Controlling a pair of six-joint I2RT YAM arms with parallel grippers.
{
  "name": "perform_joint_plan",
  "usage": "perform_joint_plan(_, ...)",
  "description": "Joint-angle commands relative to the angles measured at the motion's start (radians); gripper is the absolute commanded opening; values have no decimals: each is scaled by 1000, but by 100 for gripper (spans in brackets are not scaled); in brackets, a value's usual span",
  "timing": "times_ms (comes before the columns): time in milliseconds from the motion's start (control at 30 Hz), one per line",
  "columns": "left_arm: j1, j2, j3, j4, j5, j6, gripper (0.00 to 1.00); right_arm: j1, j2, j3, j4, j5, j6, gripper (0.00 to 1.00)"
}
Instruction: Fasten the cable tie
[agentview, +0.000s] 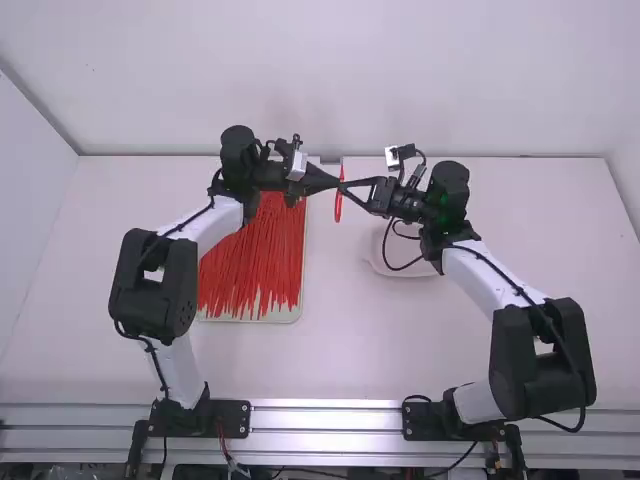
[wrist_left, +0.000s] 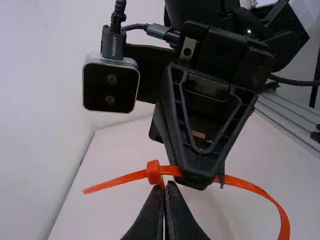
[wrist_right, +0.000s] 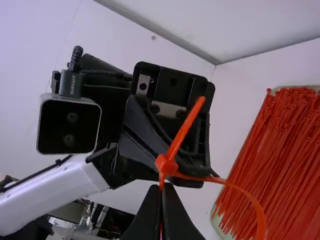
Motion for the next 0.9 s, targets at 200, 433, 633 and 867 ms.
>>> perform_joint_plan(200, -22, -3, -43, 50, 123, 6, 2, -41, 8, 54, -17, 160, 2, 0)
perform_joint_plan(433, -13, -3, -43, 53, 113, 6, 2, -39, 8, 53, -18, 93, -77, 47)
perform_joint_plan(633, -8, -3, -43, 88, 117, -77, 2, -54, 8, 53, -17, 36, -74, 63)
perform_joint_plan(867, -19, -3, -43, 103, 112, -99, 2, -59, 8, 52, -17, 30, -64, 62)
